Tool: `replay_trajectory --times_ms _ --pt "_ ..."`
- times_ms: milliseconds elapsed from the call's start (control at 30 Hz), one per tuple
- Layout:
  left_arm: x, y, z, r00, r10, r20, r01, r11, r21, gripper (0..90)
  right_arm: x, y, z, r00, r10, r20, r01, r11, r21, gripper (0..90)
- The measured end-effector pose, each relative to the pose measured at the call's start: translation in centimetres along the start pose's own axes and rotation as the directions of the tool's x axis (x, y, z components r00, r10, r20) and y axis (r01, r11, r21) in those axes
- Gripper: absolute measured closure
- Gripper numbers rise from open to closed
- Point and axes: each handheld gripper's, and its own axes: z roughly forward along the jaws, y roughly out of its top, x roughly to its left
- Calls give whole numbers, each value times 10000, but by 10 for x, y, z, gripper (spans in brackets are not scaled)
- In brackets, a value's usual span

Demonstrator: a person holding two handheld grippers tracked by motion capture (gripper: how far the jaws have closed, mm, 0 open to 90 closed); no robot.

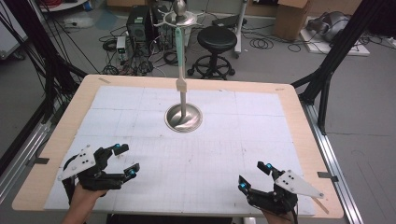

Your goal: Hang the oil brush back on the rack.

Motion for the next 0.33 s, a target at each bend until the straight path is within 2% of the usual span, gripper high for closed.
replay_trajectory --times_ms 333 --pt "1 -1 -1 10000 -83 -31 83 10000 -14 212 -1 0 0 10000 43 14 -43 10000 -37 176"
